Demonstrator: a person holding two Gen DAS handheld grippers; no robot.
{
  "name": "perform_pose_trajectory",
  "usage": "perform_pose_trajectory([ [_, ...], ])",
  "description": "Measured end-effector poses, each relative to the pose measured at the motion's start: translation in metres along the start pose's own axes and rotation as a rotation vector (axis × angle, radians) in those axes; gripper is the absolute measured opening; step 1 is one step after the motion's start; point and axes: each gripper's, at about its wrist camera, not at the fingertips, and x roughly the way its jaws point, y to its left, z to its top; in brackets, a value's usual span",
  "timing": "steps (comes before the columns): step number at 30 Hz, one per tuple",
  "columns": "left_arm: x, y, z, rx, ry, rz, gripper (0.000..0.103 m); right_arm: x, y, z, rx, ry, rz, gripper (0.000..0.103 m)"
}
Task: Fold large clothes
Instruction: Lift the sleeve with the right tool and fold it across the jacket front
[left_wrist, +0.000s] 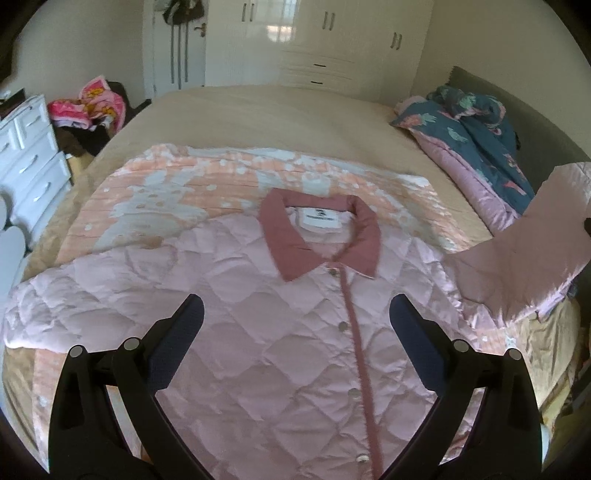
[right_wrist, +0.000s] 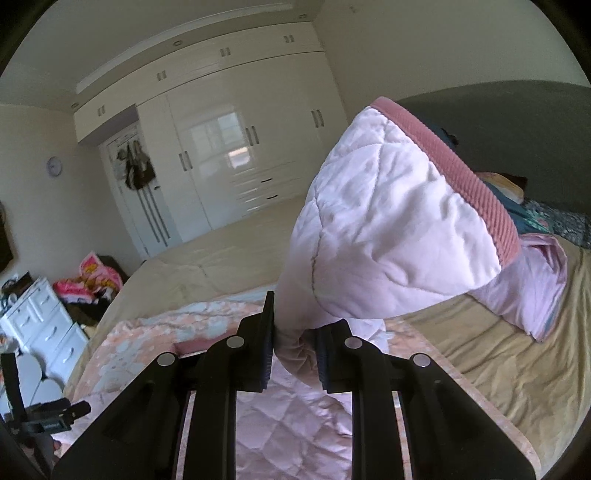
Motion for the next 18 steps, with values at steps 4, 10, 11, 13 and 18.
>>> perform_pose_trajectory([
  [4, -0.003, 0.020, 0.001, -0.029, -0.008, 0.015, 0.094, 0.002, 0.024, -0.003, -0.026, 0.007, 0.030, 0.018],
  [10, -0.006, 0.045, -0.001, -0.056, 0.001, 0.024, 0.094, 0.008, 0.059, -0.008, -0.058, 0.020, 0.073, 0.018],
  [11, -0.006, 0.048, -0.001, -0.059, 0.001, 0.029, 0.094, 0.010, 0.064, -0.009, -0.063, 0.023, 0.077, 0.018],
  [13, -0.005, 0.056, -0.001, -0.072, 0.003, 0.026, 0.094, 0.013, 0.077, -0.012, -0.071, 0.030, 0.088, 0.018],
  [18, -0.003, 0.071, -0.004, -0.100, 0.004, 0.013, 0.094, 0.022, 0.105, -0.020, -0.086, 0.045, 0.119, 0.018],
])
